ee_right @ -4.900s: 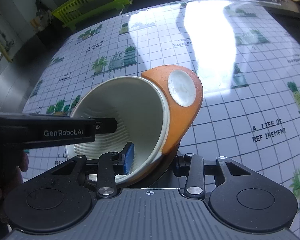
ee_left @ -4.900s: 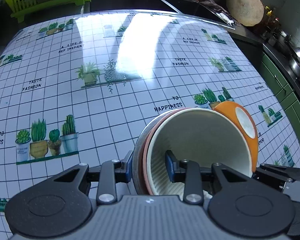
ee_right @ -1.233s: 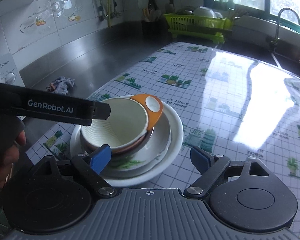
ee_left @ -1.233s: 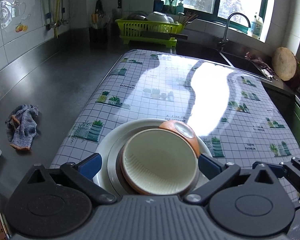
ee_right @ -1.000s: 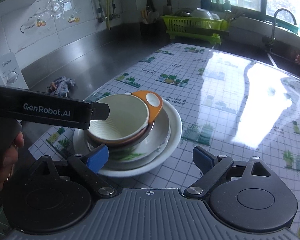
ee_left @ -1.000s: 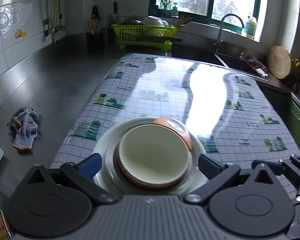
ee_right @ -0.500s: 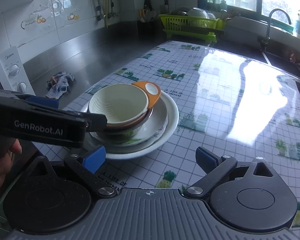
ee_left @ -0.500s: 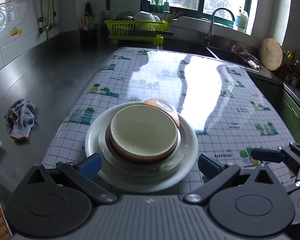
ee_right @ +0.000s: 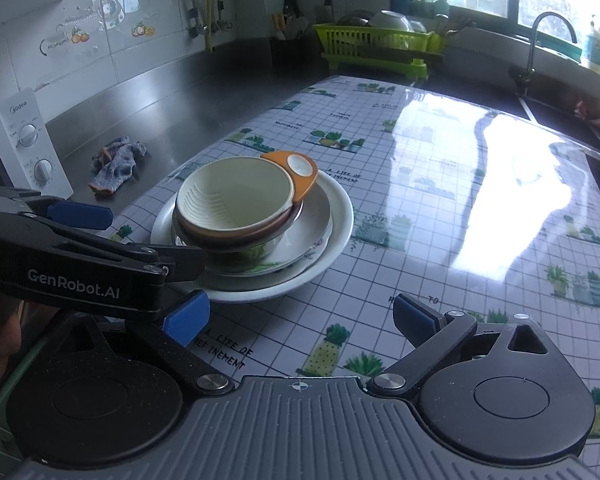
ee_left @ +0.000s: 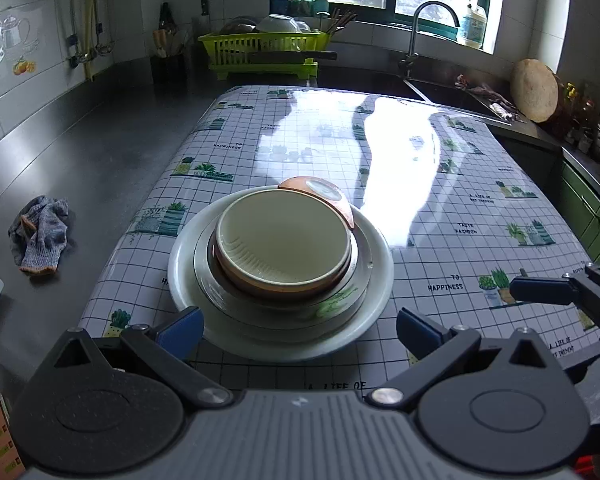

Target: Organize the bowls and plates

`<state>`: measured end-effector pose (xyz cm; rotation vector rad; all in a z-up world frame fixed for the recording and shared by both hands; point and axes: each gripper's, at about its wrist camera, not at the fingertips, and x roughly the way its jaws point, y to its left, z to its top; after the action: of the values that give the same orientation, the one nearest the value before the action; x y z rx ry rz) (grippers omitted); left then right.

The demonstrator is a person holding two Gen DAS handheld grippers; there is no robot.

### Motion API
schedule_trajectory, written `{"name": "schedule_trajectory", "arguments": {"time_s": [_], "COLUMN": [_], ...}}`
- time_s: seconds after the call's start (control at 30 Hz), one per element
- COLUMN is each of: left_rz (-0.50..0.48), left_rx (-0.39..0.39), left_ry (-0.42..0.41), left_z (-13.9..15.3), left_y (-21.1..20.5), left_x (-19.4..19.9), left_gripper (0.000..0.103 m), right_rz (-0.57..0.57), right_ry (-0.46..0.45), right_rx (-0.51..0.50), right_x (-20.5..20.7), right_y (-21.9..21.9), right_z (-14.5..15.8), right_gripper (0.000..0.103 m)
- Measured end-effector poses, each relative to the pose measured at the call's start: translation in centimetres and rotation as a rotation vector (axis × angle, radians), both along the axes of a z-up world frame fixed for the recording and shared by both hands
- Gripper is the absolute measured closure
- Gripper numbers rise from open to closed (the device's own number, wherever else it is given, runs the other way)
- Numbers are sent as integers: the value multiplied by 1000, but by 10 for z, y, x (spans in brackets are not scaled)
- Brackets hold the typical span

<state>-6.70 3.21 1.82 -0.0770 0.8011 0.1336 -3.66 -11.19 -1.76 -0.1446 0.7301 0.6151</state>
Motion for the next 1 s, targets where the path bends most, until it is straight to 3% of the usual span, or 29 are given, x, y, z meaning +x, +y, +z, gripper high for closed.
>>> {"name": "schedule_trajectory", "arguments": {"time_s": [1.0], "left_rz": [21], "left_rx": [34], "left_ry": [-4], "left_z": [-4], "left_y": [24], "left_x": [-12], "left_gripper": [0], "right_rz": [-54], "right_ry": [27], "right_rx": [-31], "right_x": [7], "right_y": [-7], "right_z": [-7], "right_gripper": [3]}}
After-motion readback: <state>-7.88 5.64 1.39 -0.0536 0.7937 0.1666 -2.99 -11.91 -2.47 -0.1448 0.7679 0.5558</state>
